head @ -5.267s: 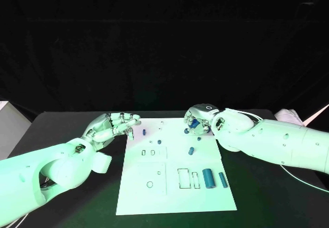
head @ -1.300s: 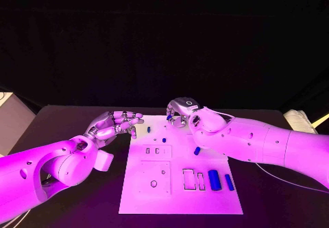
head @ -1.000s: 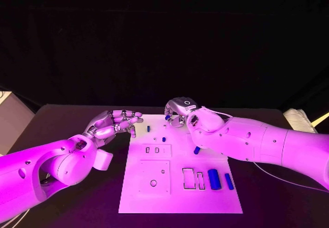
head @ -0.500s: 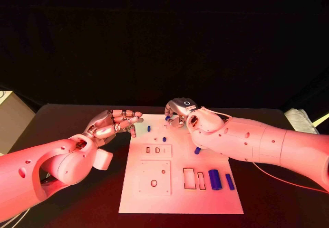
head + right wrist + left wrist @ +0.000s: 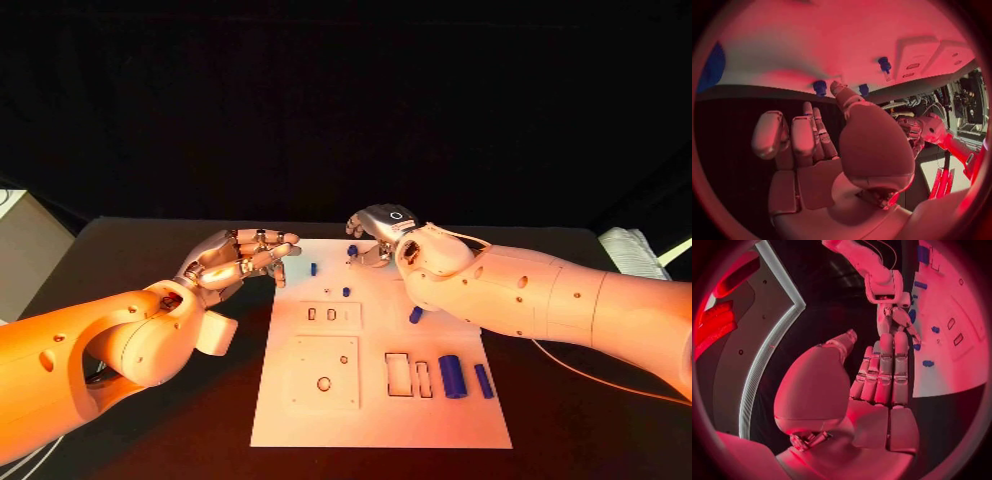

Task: Assemble the parts on the task board

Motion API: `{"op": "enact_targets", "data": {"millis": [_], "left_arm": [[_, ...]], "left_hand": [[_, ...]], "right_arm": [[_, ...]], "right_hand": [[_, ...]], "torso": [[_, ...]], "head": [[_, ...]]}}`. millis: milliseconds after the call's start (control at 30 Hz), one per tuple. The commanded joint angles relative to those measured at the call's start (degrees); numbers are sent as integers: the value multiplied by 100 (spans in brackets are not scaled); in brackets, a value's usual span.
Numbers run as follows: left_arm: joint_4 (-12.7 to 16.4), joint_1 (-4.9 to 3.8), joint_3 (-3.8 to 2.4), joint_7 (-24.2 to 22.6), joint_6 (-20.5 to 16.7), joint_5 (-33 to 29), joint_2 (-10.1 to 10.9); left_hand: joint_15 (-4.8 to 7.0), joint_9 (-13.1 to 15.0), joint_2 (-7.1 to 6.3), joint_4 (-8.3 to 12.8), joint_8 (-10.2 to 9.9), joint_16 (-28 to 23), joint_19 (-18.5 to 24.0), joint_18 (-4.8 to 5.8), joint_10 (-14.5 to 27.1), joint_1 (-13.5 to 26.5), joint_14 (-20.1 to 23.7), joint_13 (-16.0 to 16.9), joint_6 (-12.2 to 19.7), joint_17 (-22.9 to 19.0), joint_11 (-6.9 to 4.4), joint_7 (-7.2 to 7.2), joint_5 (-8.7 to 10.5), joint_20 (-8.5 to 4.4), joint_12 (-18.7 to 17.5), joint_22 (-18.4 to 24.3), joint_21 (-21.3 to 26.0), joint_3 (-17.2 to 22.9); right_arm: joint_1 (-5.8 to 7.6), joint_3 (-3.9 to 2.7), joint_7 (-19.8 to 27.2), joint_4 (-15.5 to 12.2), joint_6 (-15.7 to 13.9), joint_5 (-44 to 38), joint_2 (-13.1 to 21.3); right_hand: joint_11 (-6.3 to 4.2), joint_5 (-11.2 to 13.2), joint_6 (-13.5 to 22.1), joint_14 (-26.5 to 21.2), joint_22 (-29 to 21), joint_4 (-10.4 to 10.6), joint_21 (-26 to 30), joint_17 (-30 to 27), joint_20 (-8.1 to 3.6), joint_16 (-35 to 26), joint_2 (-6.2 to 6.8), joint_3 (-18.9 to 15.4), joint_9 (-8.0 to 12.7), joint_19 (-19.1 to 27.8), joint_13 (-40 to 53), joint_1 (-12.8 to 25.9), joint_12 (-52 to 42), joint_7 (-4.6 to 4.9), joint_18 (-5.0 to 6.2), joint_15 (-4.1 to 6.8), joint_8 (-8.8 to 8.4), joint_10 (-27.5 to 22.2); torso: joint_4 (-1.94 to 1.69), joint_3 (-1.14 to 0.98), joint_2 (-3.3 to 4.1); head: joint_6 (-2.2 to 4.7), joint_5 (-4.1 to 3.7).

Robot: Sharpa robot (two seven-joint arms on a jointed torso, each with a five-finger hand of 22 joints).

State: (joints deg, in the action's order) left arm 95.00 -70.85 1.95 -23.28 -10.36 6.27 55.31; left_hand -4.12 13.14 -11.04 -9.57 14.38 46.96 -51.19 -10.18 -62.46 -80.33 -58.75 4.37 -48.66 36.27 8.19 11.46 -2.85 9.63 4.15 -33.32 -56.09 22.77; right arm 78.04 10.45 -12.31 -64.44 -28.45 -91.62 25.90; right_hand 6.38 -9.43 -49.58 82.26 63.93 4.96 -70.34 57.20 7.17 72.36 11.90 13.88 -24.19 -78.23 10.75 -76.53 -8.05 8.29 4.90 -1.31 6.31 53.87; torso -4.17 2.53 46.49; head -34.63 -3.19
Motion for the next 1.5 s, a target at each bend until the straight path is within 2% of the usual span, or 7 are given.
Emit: {"op": "enact_targets", "data": {"millis": [33,333,533,633,700,833,1500], "left_arm": [[-10,-13,-5,-32,78,-43,10],[-76,-18,-4,-36,70,-80,37],[-112,-18,-3,-36,86,-91,30],[-121,-18,-3,-35,93,-93,27],[-126,-18,-2,-33,97,-93,22],[-135,-17,-2,-30,110,-94,6],[-161,-15,-1,-9,134,-83,-28]], "left_hand": [[3,5,46,4,-39,-34,36,-35,36,16,9,-8,45,-4,-11,6,0,-1,-21,-9,-28,27],[3,7,49,7,-40,-36,38,-35,36,14,6,-8,45,-8,-10,7,0,0,-19,-10,-31,31],[3,9,51,12,-40,-38,39,-36,34,9,3,-7,43,-10,-11,6,0,0,-17,-11,-34,34],[3,9,51,12,-40,-38,39,-36,34,9,3,-7,43,-10,-11,6,0,0,-17,-11,-34,34],[3,9,51,12,-40,-38,39,-36,34,9,3,-7,43,-10,-11,6,0,0,-17,-11,-34,34],[3,9,51,12,-40,-38,39,-36,34,9,3,-7,43,-10,-11,6,0,0,-17,-11,-34,34],[5,15,63,20,-36,-42,43,-37,24,3,-2,-5,33,-16,-13,2,-1,1,-10,-13,-41,47]], "right_arm": [[5,1,73,-142,-232,-19,137],[59,-32,106,-863,-511,207,897],[134,-93,226,-1352,-375,901,1637],[168,-107,251,-1430,-130,1280,1898],[182,-112,263,-1417,48,1492,2007],[196,-117,266,-1287,446,1892,2089],[117,-109,204,-647,988,2395,1695]], "right_hand": [[3,0,43,-34,-81,514,111,-99,-8,-27,65,-354,-47,0,6,-387,-291,-41,74,-9,-27,-206],[-105,-137,-90,120,331,898,-180,209,-87,195,72,-274,-117,-237,78,-675,-791,-15,-7,78,33,30],[-282,-255,-212,394,1591,929,-1181,1188,-220,768,200,180,-127,-766,496,-774,-1617,34,-265,225,29,1558],[-360,-278,-190,512,2134,911,-1605,1822,-262,1127,327,150,-170,-972,3450,-709,-4437,-19,-381,281,42,2122],[-237,-375,-39,582,2387,986,-1797,2275,-198,1355,259,100,-222,-1072,5714,-615,-6430,57,-436,209,71,2390],[-166,-478,125,711,2607,1066,-1966,2972,-104,1652,214,-75,-286,-1177,7128,-599,-7582,138,-490,98,155,3011],[-97,-566,204,774,2607,1134,-1966,3280,-25,1764,119,-255,-333,-1177,7715,-571,-8038,194,-490,21,253,3427]], "torso": [[8,-6,-4],[42,-19,-37],[73,-32,-74],[96,-39,-84],[109,-48,-87],[112,-58,-81],[78,-99,-5]], "head": [[22,12],[52,21],[82,-28],[82,-29],[86,-32],[87,-28],[68,-41]]}}
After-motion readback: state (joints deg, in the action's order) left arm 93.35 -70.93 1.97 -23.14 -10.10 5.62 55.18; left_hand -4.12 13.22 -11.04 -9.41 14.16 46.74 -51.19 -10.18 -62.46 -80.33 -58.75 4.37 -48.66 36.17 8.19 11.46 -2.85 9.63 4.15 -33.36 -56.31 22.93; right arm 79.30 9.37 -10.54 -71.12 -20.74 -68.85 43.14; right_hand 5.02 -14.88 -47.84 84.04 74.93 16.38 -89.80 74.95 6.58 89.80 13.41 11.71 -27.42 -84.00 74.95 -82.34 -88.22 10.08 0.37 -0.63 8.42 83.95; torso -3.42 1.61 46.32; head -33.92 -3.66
